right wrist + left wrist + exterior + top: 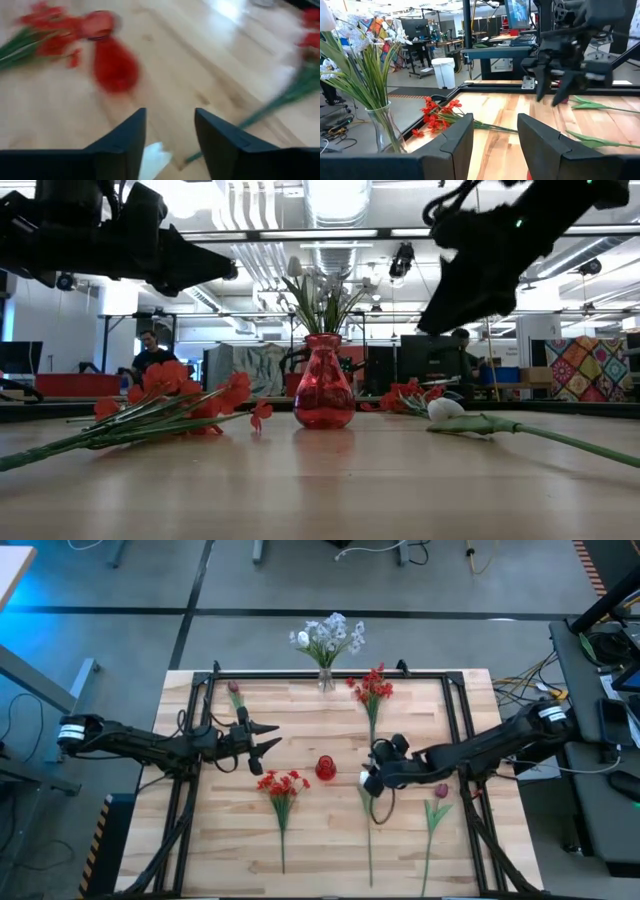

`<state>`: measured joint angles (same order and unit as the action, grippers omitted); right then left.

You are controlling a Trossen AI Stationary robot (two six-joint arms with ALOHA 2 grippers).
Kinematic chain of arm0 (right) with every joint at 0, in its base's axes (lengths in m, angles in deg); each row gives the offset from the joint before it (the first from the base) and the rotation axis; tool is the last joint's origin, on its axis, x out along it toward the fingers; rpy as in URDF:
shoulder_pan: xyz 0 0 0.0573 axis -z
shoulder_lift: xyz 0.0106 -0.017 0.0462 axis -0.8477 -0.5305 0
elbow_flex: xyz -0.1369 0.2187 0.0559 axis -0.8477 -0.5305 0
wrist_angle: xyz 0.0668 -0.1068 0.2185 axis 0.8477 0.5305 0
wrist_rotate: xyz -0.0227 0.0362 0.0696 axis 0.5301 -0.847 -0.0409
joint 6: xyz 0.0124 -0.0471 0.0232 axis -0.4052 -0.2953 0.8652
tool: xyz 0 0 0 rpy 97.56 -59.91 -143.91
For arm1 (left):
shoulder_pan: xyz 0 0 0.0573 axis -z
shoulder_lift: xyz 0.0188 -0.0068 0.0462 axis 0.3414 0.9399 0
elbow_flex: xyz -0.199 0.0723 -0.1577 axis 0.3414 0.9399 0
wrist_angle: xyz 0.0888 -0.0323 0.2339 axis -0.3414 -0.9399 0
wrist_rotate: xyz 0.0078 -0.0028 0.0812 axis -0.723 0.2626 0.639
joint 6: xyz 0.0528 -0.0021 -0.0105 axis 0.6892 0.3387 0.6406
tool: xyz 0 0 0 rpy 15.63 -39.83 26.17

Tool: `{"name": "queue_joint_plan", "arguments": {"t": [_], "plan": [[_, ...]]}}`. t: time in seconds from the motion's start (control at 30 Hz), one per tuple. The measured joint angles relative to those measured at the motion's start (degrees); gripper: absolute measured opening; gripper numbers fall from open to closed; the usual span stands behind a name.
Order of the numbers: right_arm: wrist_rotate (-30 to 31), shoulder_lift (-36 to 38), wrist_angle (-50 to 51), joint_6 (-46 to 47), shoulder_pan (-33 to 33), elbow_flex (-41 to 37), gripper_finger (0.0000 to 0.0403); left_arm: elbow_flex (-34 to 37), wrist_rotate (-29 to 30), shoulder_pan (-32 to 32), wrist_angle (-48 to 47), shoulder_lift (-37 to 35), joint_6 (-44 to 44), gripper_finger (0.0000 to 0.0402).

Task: Sort flowers into vase by color
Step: Put the white tulip flower into the transparent vase

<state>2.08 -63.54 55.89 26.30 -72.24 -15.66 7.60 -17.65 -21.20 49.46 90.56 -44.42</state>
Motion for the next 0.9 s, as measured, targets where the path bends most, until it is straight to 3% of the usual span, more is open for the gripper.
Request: {"name": "queue_joint_plan", "arguments": {"t": [0.07, 0.3, 0.5, 0.77, 0.9], "plan": [[1.8, -1.7, 0.2, 3.0, 0.6, 0.0, 0.0188, 0.0, 0.0, 0.0, 0.8, 0.3, 0.1, 0.0139], [-7.0, -3.1, 0.6, 5.2, 1.3, 0.2, 0.0209, 0.0, 0.0, 0.0, 1.8, 1.1, -1.1, 0.0139], [-12.6, -2.7, 8.5, 11.4, 1.3, 0.3, 0.0183, 0.0, 0.0, 0.0, 2.2, 1.2, -2.5, 0.0139], [-12.8, -2.9, 10.8, 4.5, 1.2, 0.3, 0.0139, 0.0, 0.0, 0.0, 2.8, 2.5, -2.7, 0.0139], [-13.5, -2.8, 10.8, 6.9, 1.2, 0.3, 0.0108, 0.0, 0.0, 0.0, 4.9, 4.2, -2.7, 0.0139]]}}
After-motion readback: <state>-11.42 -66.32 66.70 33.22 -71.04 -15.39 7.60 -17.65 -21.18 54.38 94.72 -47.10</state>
